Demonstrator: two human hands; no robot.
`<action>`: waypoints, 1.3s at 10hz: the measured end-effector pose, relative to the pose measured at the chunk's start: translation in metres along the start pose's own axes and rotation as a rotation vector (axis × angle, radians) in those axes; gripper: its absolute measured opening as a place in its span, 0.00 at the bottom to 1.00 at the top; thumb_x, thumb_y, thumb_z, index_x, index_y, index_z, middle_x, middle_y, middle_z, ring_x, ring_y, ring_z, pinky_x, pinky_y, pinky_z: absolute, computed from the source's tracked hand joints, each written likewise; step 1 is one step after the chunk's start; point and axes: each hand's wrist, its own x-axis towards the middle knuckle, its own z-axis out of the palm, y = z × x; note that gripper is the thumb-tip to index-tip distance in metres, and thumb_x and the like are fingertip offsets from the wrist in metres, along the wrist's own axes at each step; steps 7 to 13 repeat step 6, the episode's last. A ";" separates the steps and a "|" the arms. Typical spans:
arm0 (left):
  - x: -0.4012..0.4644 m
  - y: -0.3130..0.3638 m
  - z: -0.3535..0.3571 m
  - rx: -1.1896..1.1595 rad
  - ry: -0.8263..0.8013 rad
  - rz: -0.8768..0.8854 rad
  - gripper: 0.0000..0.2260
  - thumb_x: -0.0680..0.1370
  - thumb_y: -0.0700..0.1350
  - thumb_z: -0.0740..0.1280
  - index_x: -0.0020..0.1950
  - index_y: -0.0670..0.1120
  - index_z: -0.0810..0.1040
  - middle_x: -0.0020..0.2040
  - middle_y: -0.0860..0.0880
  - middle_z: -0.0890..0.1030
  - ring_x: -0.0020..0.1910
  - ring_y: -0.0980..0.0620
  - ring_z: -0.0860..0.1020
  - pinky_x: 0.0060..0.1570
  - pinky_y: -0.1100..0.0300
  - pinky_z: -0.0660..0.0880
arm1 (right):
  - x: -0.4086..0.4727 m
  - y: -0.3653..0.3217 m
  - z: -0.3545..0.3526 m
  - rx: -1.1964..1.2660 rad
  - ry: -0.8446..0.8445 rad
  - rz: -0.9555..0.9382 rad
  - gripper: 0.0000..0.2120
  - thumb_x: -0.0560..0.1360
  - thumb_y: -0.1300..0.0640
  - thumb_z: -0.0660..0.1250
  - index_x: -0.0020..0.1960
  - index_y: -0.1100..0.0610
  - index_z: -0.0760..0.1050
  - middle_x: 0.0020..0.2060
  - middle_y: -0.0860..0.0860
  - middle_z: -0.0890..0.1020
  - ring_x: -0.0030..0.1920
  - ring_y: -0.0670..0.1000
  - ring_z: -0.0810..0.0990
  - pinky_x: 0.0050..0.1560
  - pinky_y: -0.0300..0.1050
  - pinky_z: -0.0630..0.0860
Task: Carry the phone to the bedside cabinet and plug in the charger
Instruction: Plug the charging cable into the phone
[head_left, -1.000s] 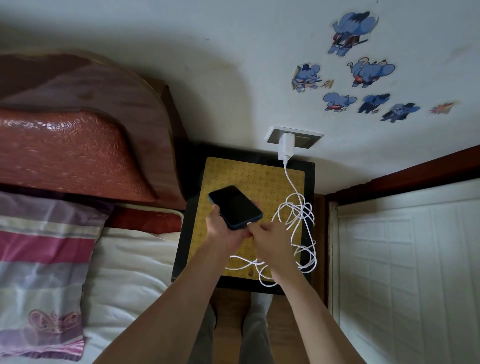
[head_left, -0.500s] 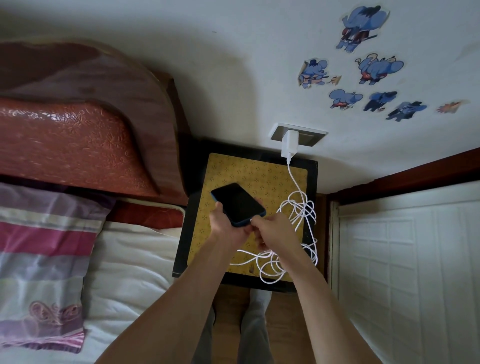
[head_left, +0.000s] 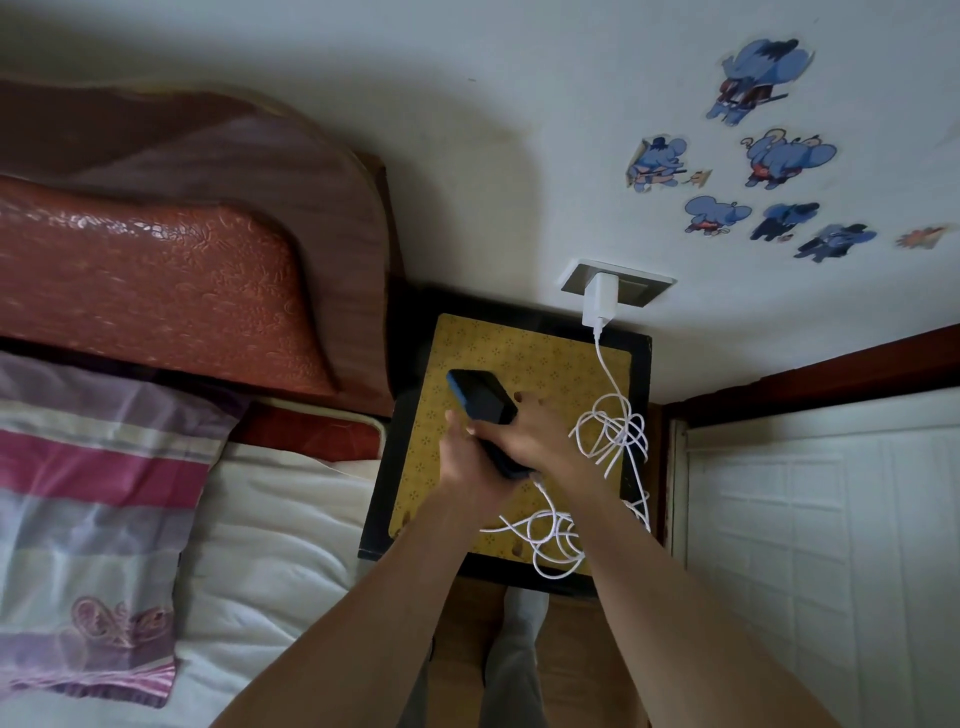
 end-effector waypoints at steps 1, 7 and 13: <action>-0.004 0.007 -0.011 0.065 0.008 -0.009 0.35 0.78 0.68 0.47 0.67 0.44 0.76 0.58 0.37 0.82 0.59 0.38 0.79 0.56 0.41 0.77 | 0.006 0.001 0.012 0.028 0.042 -0.059 0.36 0.64 0.39 0.76 0.64 0.58 0.72 0.57 0.57 0.78 0.58 0.58 0.77 0.53 0.49 0.76; -0.048 0.067 -0.037 0.626 0.280 0.223 0.26 0.82 0.58 0.55 0.66 0.39 0.76 0.59 0.39 0.79 0.58 0.42 0.77 0.55 0.47 0.77 | -0.010 -0.002 0.036 -0.392 0.343 -0.178 0.35 0.72 0.45 0.74 0.70 0.60 0.64 0.63 0.56 0.74 0.63 0.56 0.74 0.59 0.48 0.75; -0.048 0.067 -0.037 0.626 0.280 0.223 0.26 0.82 0.58 0.55 0.66 0.39 0.76 0.59 0.39 0.79 0.58 0.42 0.77 0.55 0.47 0.77 | -0.010 -0.002 0.036 -0.392 0.343 -0.178 0.35 0.72 0.45 0.74 0.70 0.60 0.64 0.63 0.56 0.74 0.63 0.56 0.74 0.59 0.48 0.75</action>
